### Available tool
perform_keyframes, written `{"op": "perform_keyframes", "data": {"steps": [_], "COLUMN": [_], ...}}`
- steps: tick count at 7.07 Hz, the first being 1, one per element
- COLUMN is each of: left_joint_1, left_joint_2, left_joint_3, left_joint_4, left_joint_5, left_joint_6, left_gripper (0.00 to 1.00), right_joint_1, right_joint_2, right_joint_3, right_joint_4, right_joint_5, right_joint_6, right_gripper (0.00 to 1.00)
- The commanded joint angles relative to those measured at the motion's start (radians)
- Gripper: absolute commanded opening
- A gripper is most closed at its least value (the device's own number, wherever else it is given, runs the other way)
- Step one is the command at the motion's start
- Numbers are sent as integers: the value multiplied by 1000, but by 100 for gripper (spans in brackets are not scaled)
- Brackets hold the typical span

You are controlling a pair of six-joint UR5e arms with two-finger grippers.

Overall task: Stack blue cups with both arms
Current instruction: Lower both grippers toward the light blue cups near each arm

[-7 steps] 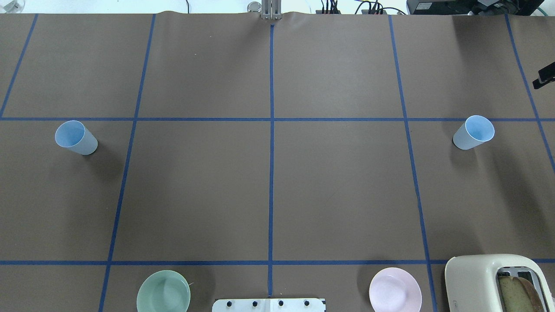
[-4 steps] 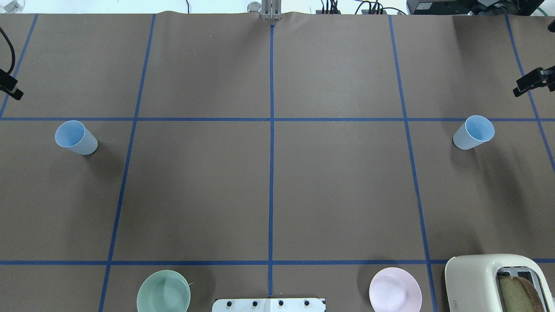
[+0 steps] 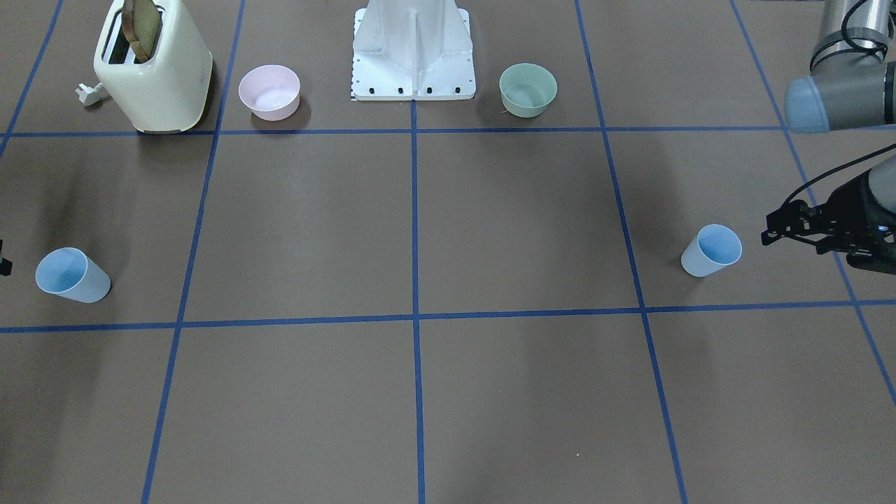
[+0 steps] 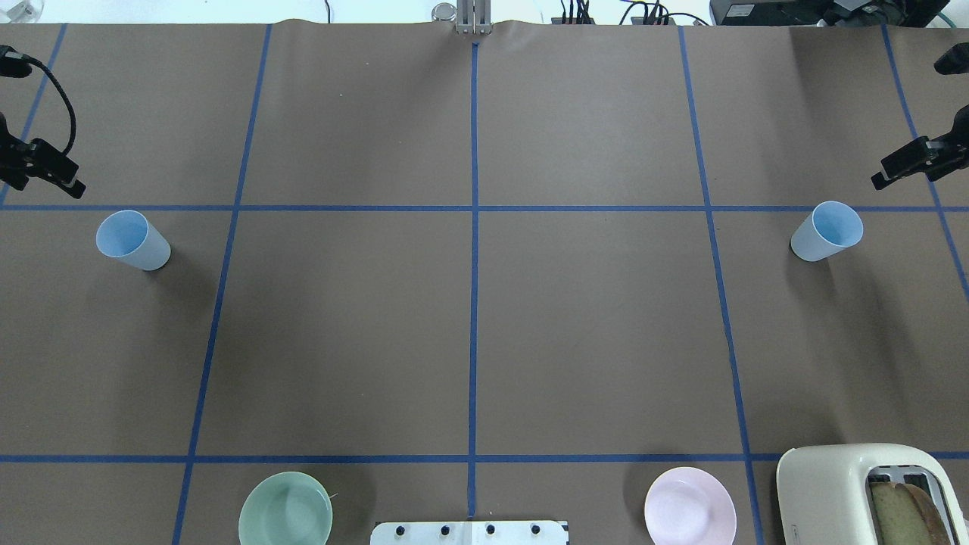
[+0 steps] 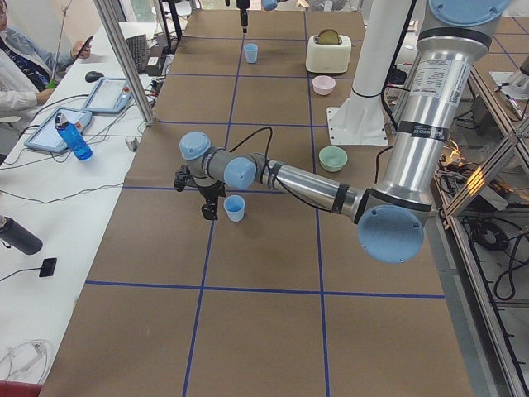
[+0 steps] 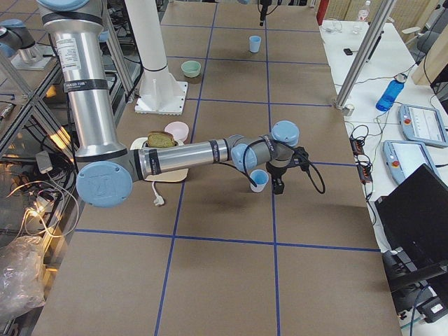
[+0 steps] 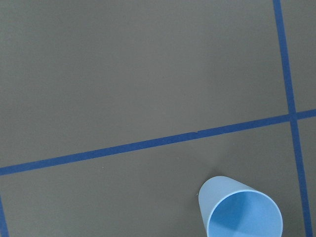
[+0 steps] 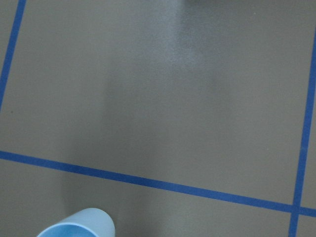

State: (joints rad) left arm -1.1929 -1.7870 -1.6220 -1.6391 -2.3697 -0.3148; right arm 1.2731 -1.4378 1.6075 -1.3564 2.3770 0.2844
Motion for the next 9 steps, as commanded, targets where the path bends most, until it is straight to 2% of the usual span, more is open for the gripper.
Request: {"op": "perform_keyframes", "data": {"steps": [1,2,3,4,6,8,9], "left_joint_1": [56,90,96,105,114,134,139], "left_joint_2": [27,50,51,51,51,46,44], "left_joint_3": [5,10,30,40,44,44,45], "left_joint_4": [-91,-158,-180,-186,-188,-188,-188], "left_joint_5": [6,10,10,10,7,7,9], "left_joint_6": [-71,-123,-136,-136,-135,-136,-136], "left_gripper": [91,90,85,71,37,25,11], "right_joint_1": [-14,-23,-29,-40,-55,-66,-78], "right_joint_2": [-33,-33,-32,-30,-30,-32,-29], "right_joint_3": [38,43,43,46,54,52,52], "right_joint_4": [16,16,16,16,16,16,16], "right_joint_5": [8,7,7,7,1,-1,-1], "right_joint_6": [12,13,13,15,16,15,15], "right_gripper": [100,100,100,100,100,100,100]}}
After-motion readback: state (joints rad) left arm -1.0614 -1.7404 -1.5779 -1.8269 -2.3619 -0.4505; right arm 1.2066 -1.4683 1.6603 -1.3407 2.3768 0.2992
